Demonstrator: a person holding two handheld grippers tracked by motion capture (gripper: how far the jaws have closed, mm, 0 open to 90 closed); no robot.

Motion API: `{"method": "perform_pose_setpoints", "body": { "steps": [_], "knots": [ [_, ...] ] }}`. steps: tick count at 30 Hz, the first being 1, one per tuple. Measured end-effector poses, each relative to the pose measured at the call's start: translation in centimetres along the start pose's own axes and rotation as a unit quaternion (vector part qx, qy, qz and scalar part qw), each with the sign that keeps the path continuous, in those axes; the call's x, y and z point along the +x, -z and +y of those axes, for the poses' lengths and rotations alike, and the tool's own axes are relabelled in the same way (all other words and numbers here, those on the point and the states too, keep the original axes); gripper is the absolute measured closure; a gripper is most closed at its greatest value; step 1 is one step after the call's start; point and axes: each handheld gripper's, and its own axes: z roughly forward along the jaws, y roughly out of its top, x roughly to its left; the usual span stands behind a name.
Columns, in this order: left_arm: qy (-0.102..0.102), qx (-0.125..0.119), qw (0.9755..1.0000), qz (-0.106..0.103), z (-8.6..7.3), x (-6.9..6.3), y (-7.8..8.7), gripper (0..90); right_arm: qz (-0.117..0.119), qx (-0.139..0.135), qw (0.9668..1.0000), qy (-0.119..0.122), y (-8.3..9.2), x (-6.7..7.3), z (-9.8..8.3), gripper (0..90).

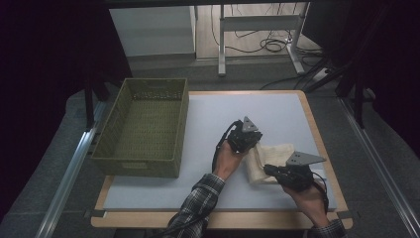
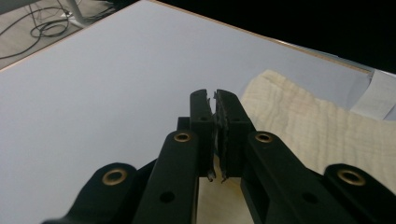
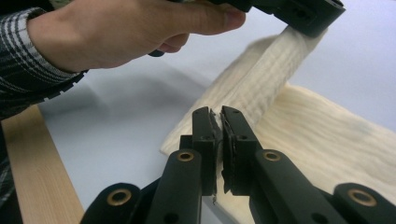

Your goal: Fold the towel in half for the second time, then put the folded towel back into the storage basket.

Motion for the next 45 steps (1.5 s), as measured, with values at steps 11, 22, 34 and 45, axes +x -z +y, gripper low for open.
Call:
{"method": "perform_pose_setpoints", "body": {
  "steps": [11,22,34,45],
  "knots": [
    [-0.021,0.009,0.9996,-0.017,1.3,-1.5,-3.0,86.1,-0.021,0.001,0.9995,-0.024,1.8,-1.8,-1.7,84.7],
    [-0.043,0.018,0.9985,-0.029,2.7,-2.7,-5.5,86.1,-0.042,-0.002,0.998,-0.047,3.5,-3.4,-3.0,84.7],
    [-0.047,0.033,0.9977,-0.037,3.0,-3.6,-7.7,85.9,-0.055,0.008,0.9967,-0.06,3.8,-4.5,-4.3,84.5],
    [-0.041,0.044,0.9971,-0.047,2.6,-3.8,-9.0,84.6,-0.07,0.02,0.9953,-0.063,3.4,-4.9,-5.4,83.4]
  ]
}}
